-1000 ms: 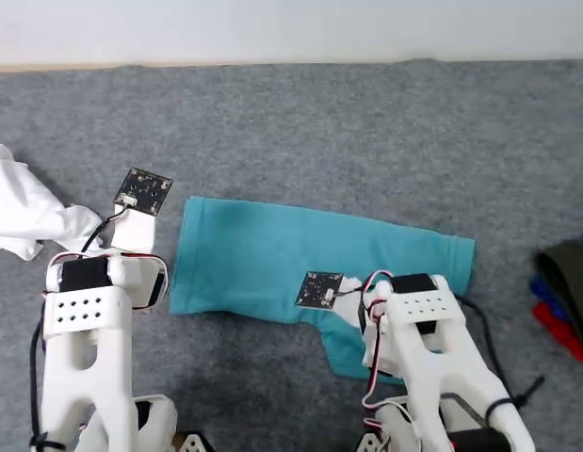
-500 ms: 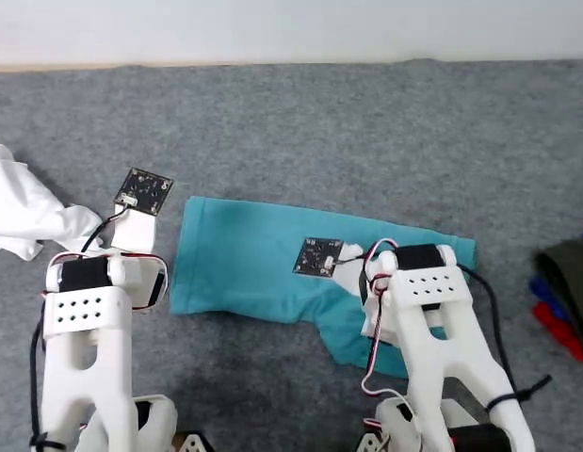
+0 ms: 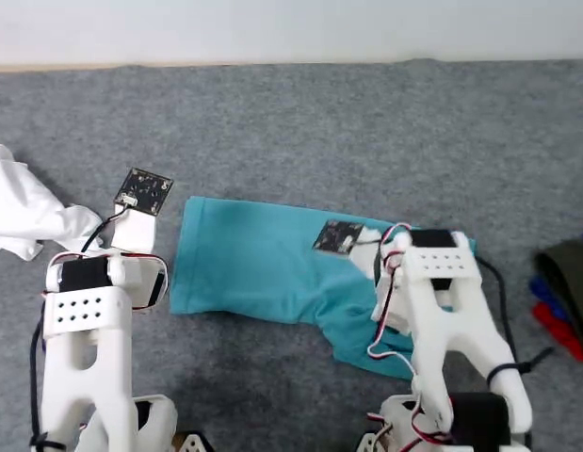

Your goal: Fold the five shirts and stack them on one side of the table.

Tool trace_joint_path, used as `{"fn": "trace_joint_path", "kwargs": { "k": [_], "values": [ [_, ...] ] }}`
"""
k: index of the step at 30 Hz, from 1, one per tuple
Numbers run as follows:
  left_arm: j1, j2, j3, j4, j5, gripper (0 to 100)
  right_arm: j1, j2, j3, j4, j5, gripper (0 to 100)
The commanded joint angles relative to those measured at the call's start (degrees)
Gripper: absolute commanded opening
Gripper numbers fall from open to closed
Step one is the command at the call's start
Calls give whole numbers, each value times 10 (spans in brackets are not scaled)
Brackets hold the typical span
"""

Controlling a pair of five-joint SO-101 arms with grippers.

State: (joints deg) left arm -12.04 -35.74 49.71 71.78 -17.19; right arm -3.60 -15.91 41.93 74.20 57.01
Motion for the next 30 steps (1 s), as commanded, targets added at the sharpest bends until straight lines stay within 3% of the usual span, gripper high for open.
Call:
{"fn": "trace_joint_path", "kwargs": {
  "k": [1, 7, 12, 18, 20, 30],
  "values": [
    [2, -14, -5, -7, -4, 3, 4, 0, -62, 45, -33, 289],
    [-3, -15, -7, 1, -1, 3, 7, -29, -102, 137, -33, 289],
    [2, -16, -73, 53, 1, 3, 9, -99, -102, 213, -34, 288],
    [16, -15, -176, 56, 2, 3, 124, -227, -103, 250, -83, 288],
    [54, -15, -201, 58, 2, 3, 186, -271, -102, 262, -91, 288],
    [381, 36, -231, 25, 40, 3, 476, -436, -99, 279, -120, 287]
  ]
}}
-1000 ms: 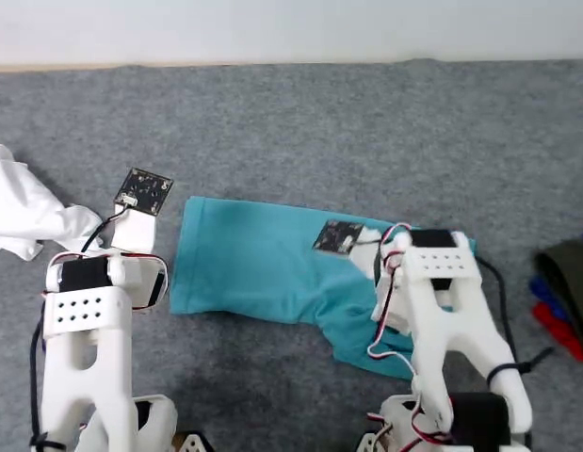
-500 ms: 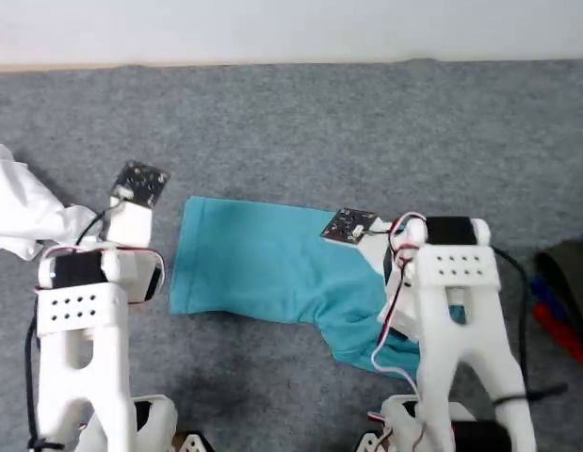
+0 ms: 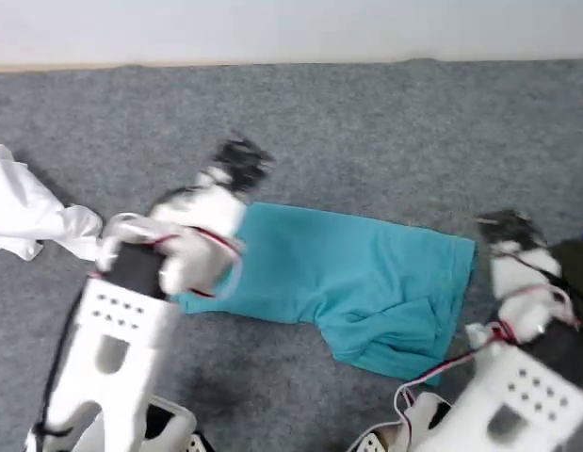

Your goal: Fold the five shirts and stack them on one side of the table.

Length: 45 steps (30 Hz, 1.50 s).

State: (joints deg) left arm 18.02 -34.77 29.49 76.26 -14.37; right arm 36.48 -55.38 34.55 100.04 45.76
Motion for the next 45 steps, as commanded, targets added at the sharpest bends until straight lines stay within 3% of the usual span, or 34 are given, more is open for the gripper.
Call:
{"fn": "trace_joint_path", "kwargs": {
  "k": [1, 7, 12, 23, 38, 45],
  "values": [
    [101, 47, -31, -24, 15, 3, 105, -54, -25, 21, -7, 280],
    [200, 195, -110, 30, 13, 3, 255, -109, -3, 15, -2, 152],
    [266, 312, -172, 117, -40, 2, 312, -145, 47, 17, 33, 154],
    [323, 384, -176, 69, -70, 3, 406, -253, 53, 21, 116, 154],
    [345, 508, -177, -28, -70, 6, 423, -288, 97, 21, 127, 154],
    [337, 566, -204, -16, -68, 136, 419, -288, 100, 18, 127, 154]
  ]
}}
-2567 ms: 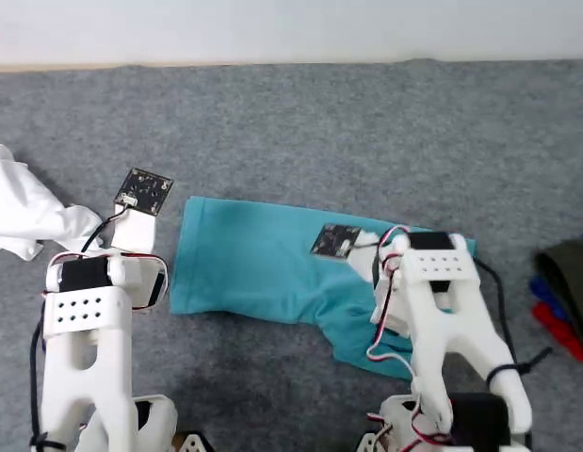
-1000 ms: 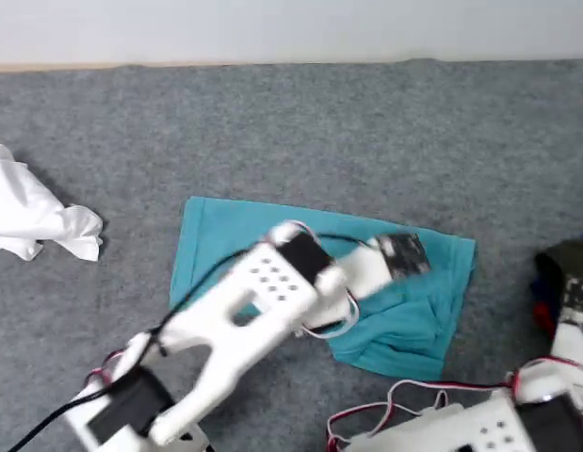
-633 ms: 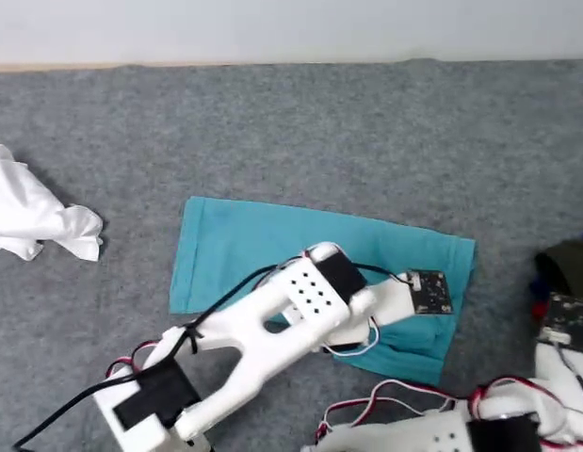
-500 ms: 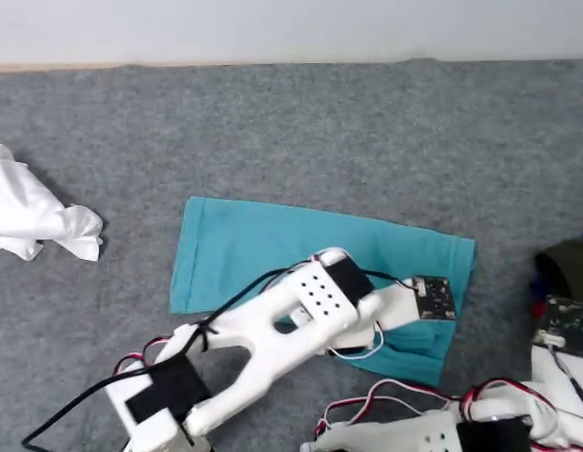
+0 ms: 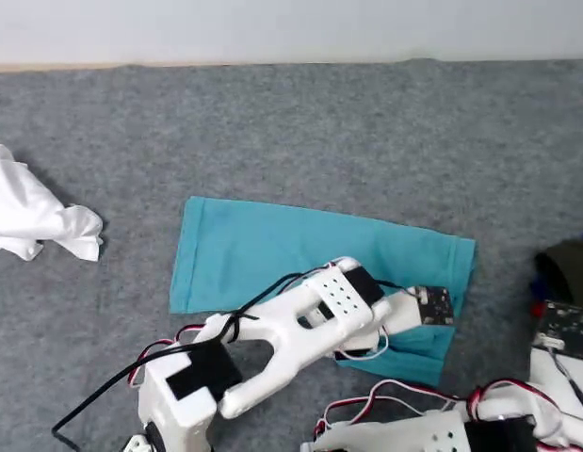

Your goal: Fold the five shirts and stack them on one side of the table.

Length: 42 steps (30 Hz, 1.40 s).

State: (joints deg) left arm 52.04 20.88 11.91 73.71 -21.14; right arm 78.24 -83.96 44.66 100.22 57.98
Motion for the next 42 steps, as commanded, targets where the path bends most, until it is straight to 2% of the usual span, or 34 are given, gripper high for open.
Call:
{"fn": "trace_joint_path", "kwargs": {
  "k": [1, 6, 11, 20, 25, 30, 35, 42],
  "values": [
    [-6, 12, -36, 15, -1, 138, 1, -2, -1, 15, 4, 154],
    [-8, 26, -56, 16, -3, 135, 1, -2, -1, 15, 4, 154],
    [-4, 23, -64, 21, -3, 0, 1, -2, -1, 15, 4, 154],
    [-12, 23, -180, 154, -3, 2, 1, -2, -1, 15, 4, 154],
    [-31, 23, -263, 200, -3, 2, 1, -2, -1, 16, 4, 154],
    [-66, 29, -291, 198, -3, 2, 1, -2, -1, 18, 4, 154],
    [-110, 34, -290, 162, -3, 2, 2, -2, -1, 19, 4, 154],
    [-152, 101, -301, 136, -3, 2, 1, -2, -1, 19, 4, 154]
  ]
}}
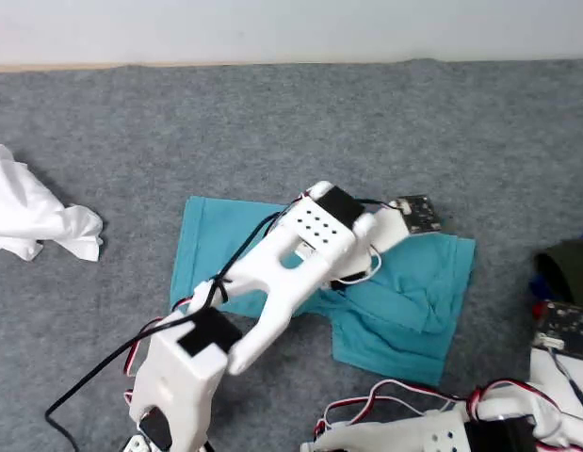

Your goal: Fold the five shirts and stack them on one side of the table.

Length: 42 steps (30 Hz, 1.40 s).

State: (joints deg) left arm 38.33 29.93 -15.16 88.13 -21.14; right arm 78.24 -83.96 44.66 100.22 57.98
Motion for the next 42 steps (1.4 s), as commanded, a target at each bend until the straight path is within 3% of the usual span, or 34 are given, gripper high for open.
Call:
{"fn": "trace_joint_path", "kwargs": {
  "k": [1, 8, 15, 22, 36, 42],
  "values": [
    [-18, 23, -36, -6, 0, 2, 1, -2, -1, 19, 4, 154],
    [-31, 92, -129, 47, 1, 3, 1, -2, 0, 20, 4, 154],
    [-32, 102, -274, 107, 35, 137, 5, -2, 30, 20, 4, 154],
    [-27, 99, -335, 124, 37, 148, 2, -2, 30, 20, 4, 154],
    [107, -69, -95, 122, 24, 152, 1, -2, 31, 19, 5, 154],
    [113, -69, -18, 68, 12, 152, 1, -2, 44, 19, 5, 154]
  ]
}}
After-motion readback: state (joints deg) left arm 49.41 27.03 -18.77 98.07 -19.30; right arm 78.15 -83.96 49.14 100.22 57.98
